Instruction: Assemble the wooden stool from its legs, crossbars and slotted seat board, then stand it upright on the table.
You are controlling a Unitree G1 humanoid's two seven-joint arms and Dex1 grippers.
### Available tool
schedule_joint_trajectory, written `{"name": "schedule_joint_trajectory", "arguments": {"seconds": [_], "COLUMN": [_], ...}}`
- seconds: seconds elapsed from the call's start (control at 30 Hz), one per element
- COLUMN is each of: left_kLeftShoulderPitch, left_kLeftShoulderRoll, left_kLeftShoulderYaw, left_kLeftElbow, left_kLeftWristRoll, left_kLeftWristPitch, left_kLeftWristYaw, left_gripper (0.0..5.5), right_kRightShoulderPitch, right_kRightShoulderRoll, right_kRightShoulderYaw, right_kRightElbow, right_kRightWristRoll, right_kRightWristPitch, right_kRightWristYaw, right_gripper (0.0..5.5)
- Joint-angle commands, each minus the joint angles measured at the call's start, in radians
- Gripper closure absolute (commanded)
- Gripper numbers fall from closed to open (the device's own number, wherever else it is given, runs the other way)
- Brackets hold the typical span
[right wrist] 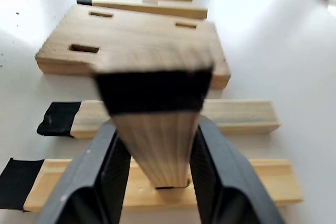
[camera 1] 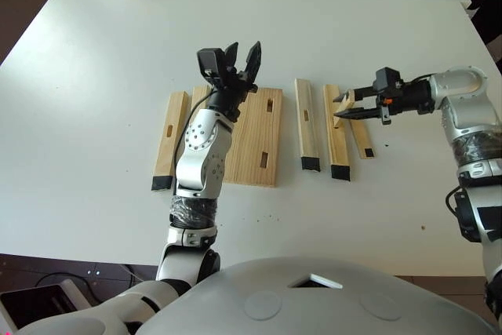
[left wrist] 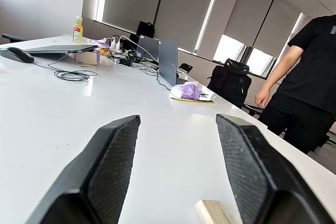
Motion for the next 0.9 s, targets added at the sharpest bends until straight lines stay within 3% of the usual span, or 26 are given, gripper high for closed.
{"name": "schedule_joint_trajectory", "arguments": {"seconds": [0.03, 0.2, 0.47, 0.9], "left_kLeftShoulderPitch": [0.02, 0.029, 0.041, 0.055], "left_kLeftShoulderRoll": [-0.008, -0.012, -0.008, -0.005], "left_kLeftShoulderYaw": [0.016, 0.025, 0.014, 0.009], "left_kLeftElbow": [0.011, 0.016, 0.009, 0.0], "left_kLeftWristRoll": [0.007, 0.012, 0.012, 0.01], "left_kLeftWristPitch": [-0.011, -0.018, -0.021, -0.029], "left_kLeftWristYaw": [0.007, 0.013, -0.005, -0.014], "left_gripper": [2.82, 2.82, 2.82, 2.82], "right_kRightShoulderPitch": [-0.051, -0.097, -0.032, -0.004], "right_kRightShoulderRoll": [0.017, 0.014, -0.018, -0.042], "right_kRightShoulderYaw": [-0.029, -0.063, -0.067, -0.192], "right_kRightElbow": [0.022, 0.055, -0.061, -0.315], "right_kRightWristRoll": [-0.003, -0.02, 0.004, 0.145], "right_kRightWristPitch": [0.018, 0.017, 0.072, 0.28], "right_kRightWristYaw": [-0.014, -0.058, 0.017, -0.053], "right_gripper": [3.11, 2.41, 2.41, 2.41]}}
